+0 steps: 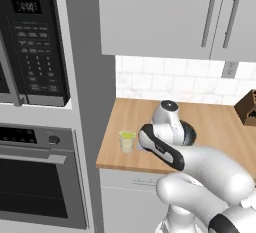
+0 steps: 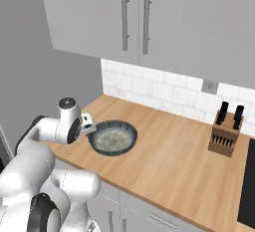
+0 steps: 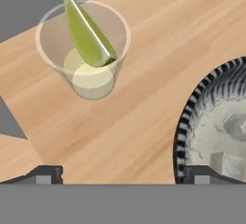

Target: Grab a lemon wedge from the fridge and one ice cube from the ice bowl, and put them in the glass of lemonade.

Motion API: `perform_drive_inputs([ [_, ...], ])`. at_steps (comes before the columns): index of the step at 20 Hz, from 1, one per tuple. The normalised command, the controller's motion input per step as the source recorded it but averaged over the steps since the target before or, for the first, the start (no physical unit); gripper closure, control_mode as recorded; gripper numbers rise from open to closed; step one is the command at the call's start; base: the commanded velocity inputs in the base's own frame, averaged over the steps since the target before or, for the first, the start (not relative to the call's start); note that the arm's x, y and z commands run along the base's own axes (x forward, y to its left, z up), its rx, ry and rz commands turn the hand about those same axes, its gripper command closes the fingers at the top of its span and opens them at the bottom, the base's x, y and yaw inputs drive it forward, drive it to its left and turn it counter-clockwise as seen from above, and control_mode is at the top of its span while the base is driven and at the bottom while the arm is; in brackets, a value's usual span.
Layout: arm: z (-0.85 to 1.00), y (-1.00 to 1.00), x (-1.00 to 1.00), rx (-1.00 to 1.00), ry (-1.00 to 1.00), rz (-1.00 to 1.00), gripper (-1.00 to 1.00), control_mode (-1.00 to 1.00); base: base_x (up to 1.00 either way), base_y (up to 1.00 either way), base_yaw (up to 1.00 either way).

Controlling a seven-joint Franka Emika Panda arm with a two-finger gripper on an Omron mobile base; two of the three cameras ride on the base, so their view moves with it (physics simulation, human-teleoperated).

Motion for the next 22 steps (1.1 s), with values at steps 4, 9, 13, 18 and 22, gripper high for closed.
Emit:
perform_drive_inputs([
  [4,-0.02,-0.49,0.00,0.05,0.00,0.00,-1.00,-1.00,0.00,0.00,0.00],
  [9,0.17,-0.99,-0.05,0.17,0.00,0.00,-1.00,-1.00,0.00,0.00,0.00],
  [13,0.07,-0.33,-0.01,0.08,0.00,0.00,-1.00,-1.00,0.00,0.00,0.00],
  [18,0.00,0.00,0.00,0.00,0.00,0.00,-1.00,-1.00,0.00,0.00,0.00],
  [22,0.00,-0.08,0.07,0.00,0.03,0.00,-1.00,-1.00,0.00,0.00,0.00],
])
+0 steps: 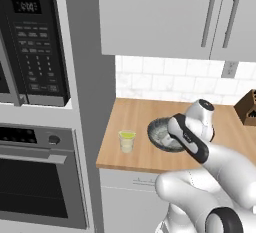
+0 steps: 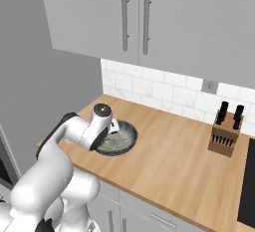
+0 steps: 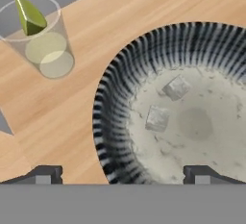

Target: Grab a lemon wedge from the fridge and one ice cube from the ice bowl, and put them in the glass of lemonade.

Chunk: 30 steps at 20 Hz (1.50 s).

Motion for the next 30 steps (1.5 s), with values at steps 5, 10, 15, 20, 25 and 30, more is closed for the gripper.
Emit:
perform_drive_inputs([
  [5,0.00,-0.22,0.19,0.01,0.02,-0.02,-1.00,-1.00,0.00,0.00,0.00],
  [10,-0.06,-0.01,0.45,0.09,0.12,-0.06,-1.00,-1.00,0.00,0.00,0.00],
  [15,-0.12,0.00,0.47,0.05,0.33,-0.01,-1.00,-1.00,0.00,0.00,0.00],
  [20,-0.16,-0.12,0.49,0.00,0.24,0.00,-1.00,-1.00,0.00,0.00,0.00],
  [25,-0.33,-0.16,0.17,0.00,0.06,0.00,-1.00,-1.00,0.00,0.00,0.00],
  [30,-0.56,0.02,0.00,-0.03,0.00,-0.01,-1.00,-1.00,0.00,0.00,0.00],
])
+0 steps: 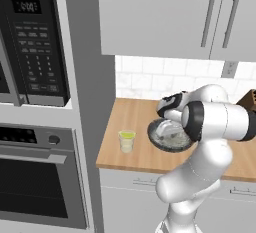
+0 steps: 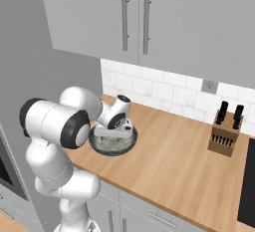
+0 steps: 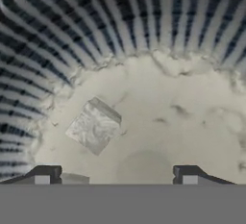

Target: Grab a lemon wedge from the fridge and one ice cube from the ice bowl, and put them in the glass of lemonade.

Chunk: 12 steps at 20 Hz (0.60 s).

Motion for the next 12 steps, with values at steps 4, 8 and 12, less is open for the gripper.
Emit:
perform_drive_inputs([
  [4,-0.10,0.23,-0.05,0.00,0.02,-0.05,-1.00,-1.00,0.00,0.00,0.00],
  [8,0.02,0.31,-0.48,0.00,0.00,-0.09,-1.00,-1.00,0.00,0.00,0.00],
  [12,0.03,0.22,-0.53,0.00,0.00,-0.09,-1.00,-1.00,0.00,0.00,0.00],
])
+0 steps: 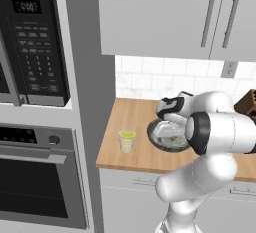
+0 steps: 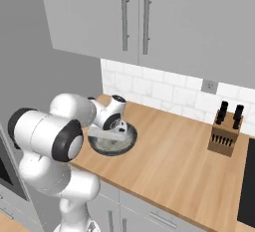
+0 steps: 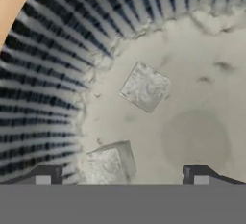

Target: Grab a lemon wedge from the fridge and one ice cube from the ice bowl, and put them in the glass of lemonade.

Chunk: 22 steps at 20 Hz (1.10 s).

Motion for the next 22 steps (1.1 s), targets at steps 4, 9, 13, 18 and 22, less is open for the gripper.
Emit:
perform_drive_inputs([
  [4,-0.01,0.10,-0.09,0.00,0.08,-0.10,-1.00,-1.00,0.00,0.00,0.00],
  [9,-0.12,0.04,0.32,-0.01,0.17,-0.08,-1.00,-1.00,0.00,0.00,0.00],
  [13,-0.28,0.04,-0.13,-0.01,0.24,-0.10,1.00,-1.00,0.00,0.00,0.00],
  [18,-0.11,0.00,-0.48,0.00,0.13,-0.14,1.00,-1.00,0.00,0.00,0.00],
  [22,0.02,0.00,-0.78,0.00,-0.05,-0.19,1.00,-1.00,0.00,0.00,0.00],
])
